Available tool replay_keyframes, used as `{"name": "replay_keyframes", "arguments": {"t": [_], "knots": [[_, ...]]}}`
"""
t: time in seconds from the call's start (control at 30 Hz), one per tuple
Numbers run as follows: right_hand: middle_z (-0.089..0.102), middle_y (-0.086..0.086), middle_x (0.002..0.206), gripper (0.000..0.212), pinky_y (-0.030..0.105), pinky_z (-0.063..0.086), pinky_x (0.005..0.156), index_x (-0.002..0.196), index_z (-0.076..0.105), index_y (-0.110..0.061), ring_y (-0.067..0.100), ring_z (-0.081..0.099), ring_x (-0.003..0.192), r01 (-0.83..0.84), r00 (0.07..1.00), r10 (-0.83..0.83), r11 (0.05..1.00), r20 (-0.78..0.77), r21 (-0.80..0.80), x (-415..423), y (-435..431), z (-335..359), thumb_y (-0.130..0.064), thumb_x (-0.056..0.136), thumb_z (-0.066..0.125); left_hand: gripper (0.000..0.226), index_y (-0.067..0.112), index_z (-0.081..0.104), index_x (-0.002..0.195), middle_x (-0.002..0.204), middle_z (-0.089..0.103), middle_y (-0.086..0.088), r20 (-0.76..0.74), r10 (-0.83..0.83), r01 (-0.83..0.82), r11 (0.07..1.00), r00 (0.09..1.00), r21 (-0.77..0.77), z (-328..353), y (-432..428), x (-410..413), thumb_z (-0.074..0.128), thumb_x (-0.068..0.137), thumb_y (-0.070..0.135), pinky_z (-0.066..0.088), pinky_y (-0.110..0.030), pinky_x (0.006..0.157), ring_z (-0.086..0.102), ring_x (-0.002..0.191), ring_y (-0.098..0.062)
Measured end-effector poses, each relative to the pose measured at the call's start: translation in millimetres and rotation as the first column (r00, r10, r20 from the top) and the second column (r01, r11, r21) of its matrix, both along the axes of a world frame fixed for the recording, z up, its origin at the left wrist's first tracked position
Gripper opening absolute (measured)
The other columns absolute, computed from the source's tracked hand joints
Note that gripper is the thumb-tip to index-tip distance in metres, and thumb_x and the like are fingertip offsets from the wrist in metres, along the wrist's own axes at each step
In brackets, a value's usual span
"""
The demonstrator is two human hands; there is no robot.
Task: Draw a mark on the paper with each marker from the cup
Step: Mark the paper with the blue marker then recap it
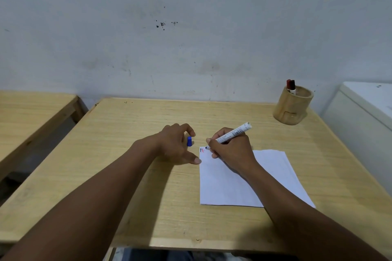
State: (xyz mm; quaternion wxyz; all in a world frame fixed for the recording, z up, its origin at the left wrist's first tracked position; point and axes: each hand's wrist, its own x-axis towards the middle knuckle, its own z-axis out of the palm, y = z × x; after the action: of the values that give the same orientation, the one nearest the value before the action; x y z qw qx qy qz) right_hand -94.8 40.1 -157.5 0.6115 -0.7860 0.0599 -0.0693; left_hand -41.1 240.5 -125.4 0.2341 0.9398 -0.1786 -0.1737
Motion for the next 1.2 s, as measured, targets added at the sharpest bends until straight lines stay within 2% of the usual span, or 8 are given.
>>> {"name": "replay_keyframes", "arguments": {"t": [0.2, 0.6, 0.7, 0.8, 0.93, 1.0, 1.07, 1.2], "knots": [[0.076, 0.014, 0.073, 0.015, 0.047, 0.064, 0.068, 0.078, 0.073, -0.008, 0.018, 0.073, 0.057, -0.015, 1.0, 0.016, 0.998, 0.014, -0.057, 0.5, 1.5, 0.5, -0.018, 0.08, 0.084, 0.086, 0.036, 0.046, 0.127, 0.1, 0.057, 0.007, -0.016, -0.019, 0.019, 1.0, 1.0, 0.024, -0.6, -2.4, 4.9, 0.089, 0.056, 0.062, 0.045, -0.033, 0.082, 0.055, 0.104, -0.021], [0.07, 0.01, 0.062, 0.014, 0.042, 0.062, 0.064, 0.072, 0.071, -0.009, 0.019, 0.066, 0.055, -0.088, 0.996, 0.087, 0.996, -0.022, -0.025, -1.1, 1.1, 4.0, -0.011, 0.081, 0.082, 0.089, 0.038, 0.045, 0.128, 0.102, 0.056, 0.008, -0.044, -0.009, 0.012, 0.998, 0.999, 0.07, 2.3, -5.3, 7.6, 0.089, 0.055, 0.061, 0.049, -0.038, 0.093, 0.051, 0.108, -0.022], [0.071, 0.01, 0.062, 0.014, 0.033, 0.053, 0.051, 0.076, 0.069, -0.007, 0.019, 0.064, 0.052, -0.021, 0.999, 0.023, 0.997, -0.034, 0.068, -1.5, 0.7, 10.2, -0.011, 0.085, 0.079, 0.087, 0.038, 0.048, 0.125, 0.098, 0.06, 0.009, -0.05, 0.0, 0.003, 0.999, 0.999, 0.049, 0.2, -4.4, 8.4, 0.089, 0.053, 0.063, 0.047, -0.035, 0.085, 0.054, 0.103, -0.018], [0.068, 0.007, 0.061, 0.012, 0.025, 0.039, 0.043, 0.08, 0.068, -0.01, 0.016, 0.055, 0.046, 0.076, 0.994, -0.055, 0.97, -0.096, 0.233, 1.7, -2.3, 20.1, -0.014, 0.087, 0.076, 0.066, 0.032, 0.061, 0.116, 0.09, 0.066, 0.008, -0.113, 0.049, -0.063, 0.991, 0.992, -0.116, 1.6, 2.7, 10.1, 0.089, 0.062, 0.056, 0.047, -0.03, 0.076, 0.063, 0.087, -0.014], [0.064, 0.003, 0.061, 0.008, 0.021, 0.033, 0.04, 0.087, 0.072, -0.015, 0.009, 0.049, 0.045, 0.155, 0.985, -0.102, 0.882, -0.141, 0.446, 6.7, -16.1, 42.1, -0.018, 0.088, 0.079, 0.008, 0.031, 0.073, 0.077, 0.08, 0.075, 0.004, 0.02, 0.099, -0.091, 0.965, 0.995, -0.247, 0.7, 11.1, 14.1, 0.08, 0.08, 0.03, 0.053, -0.03, 0.074, 0.07, 0.082, -0.018], [0.066, 0.003, 0.063, 0.008, 0.019, 0.036, 0.039, 0.09, 0.071, -0.013, 0.008, 0.053, 0.045, 0.128, 0.991, -0.087, 0.858, -0.105, 0.497, 10.3, -28.1, 60.7, -0.015, 0.089, 0.078, 0.012, 0.028, 0.073, 0.072, 0.075, 0.074, -0.001, 0.037, 0.154, -0.135, 0.938, 0.987, -0.321, 3.6, 8.3, 16.7, 0.077, 0.083, 0.024, 0.054, -0.033, 0.072, 0.067, 0.075, -0.018], [0.067, 0.007, 0.067, 0.006, 0.02, 0.038, 0.042, 0.092, 0.07, -0.01, 0.011, 0.056, 0.048, 0.083, 0.995, -0.043, 0.84, -0.087, 0.536, 13.1, -43.3, 82.2, -0.015, 0.092, 0.072, 0.005, 0.014, 0.077, 0.083, 0.079, 0.074, -0.013, -0.026, 0.194, -0.183, 0.864, 0.981, -0.469, 15.3, 0.8, 19.6, 0.078, 0.084, 0.018, 0.055, -0.035, 0.071, 0.067, 0.071, -0.019], [0.068, 0.011, 0.07, 0.013, 0.024, 0.038, 0.048, 0.091, 0.067, -0.007, 0.015, 0.062, 0.048, 0.075, 0.995, -0.019, 0.773, -0.096, 0.63, 15.3, -74.9, 118.4, -0.015, 0.094, 0.057, 0.018, 0.001, 0.073, 0.097, 0.079, 0.073, -0.006, -0.153, 0.174, -0.23, 0.637, 0.973, -0.736, 53.0, -32.0, 25.5, 0.077, 0.087, 0.015, 0.048, -0.031, 0.074, 0.073, 0.075, -0.02]]}}
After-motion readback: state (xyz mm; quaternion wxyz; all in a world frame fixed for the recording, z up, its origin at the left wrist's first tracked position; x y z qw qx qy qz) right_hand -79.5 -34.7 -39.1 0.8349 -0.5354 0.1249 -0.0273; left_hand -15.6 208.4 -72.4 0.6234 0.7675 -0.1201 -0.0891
